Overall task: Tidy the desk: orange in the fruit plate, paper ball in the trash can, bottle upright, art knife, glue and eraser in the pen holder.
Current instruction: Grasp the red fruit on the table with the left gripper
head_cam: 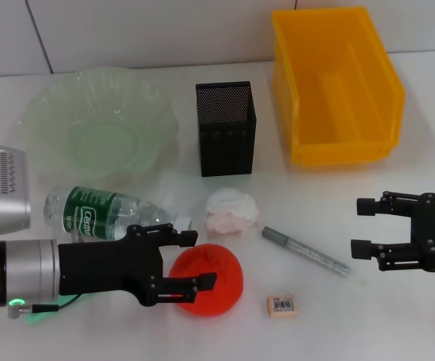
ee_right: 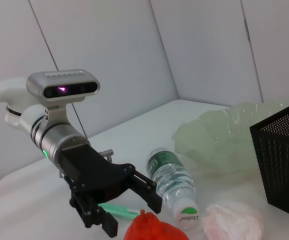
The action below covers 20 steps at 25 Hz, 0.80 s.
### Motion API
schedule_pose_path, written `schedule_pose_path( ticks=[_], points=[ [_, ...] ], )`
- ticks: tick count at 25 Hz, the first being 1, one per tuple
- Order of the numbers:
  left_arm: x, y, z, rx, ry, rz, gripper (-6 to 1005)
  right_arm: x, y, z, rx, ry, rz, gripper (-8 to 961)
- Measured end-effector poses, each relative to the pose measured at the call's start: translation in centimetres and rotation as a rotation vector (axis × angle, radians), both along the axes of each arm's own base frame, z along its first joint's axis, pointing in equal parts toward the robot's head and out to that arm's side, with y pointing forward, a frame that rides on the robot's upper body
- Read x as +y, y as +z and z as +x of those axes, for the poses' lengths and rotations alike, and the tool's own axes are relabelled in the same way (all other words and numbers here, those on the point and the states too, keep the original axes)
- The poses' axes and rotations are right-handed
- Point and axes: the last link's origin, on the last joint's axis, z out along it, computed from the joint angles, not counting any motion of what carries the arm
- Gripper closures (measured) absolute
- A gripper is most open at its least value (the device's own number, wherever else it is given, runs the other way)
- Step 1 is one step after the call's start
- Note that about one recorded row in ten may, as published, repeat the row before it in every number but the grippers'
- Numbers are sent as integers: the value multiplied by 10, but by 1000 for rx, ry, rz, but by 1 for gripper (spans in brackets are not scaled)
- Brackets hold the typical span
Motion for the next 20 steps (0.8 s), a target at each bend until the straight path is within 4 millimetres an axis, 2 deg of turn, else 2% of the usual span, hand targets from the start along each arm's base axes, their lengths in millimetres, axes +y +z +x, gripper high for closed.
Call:
schedule_pose_path(
  ticks=[7, 16, 20],
  points=[
    [1, -4, -4, 16, 20, 23, 241, 2, 1, -2, 1, 10, -1, 119],
    [-1, -9, -4, 37, -60, 46, 259, 4, 1, -4, -1, 12, 0, 118],
    [-1, -11, -5, 48, -62, 50, 520, 4, 0, -4, 1, 10, 0, 118]
  ],
)
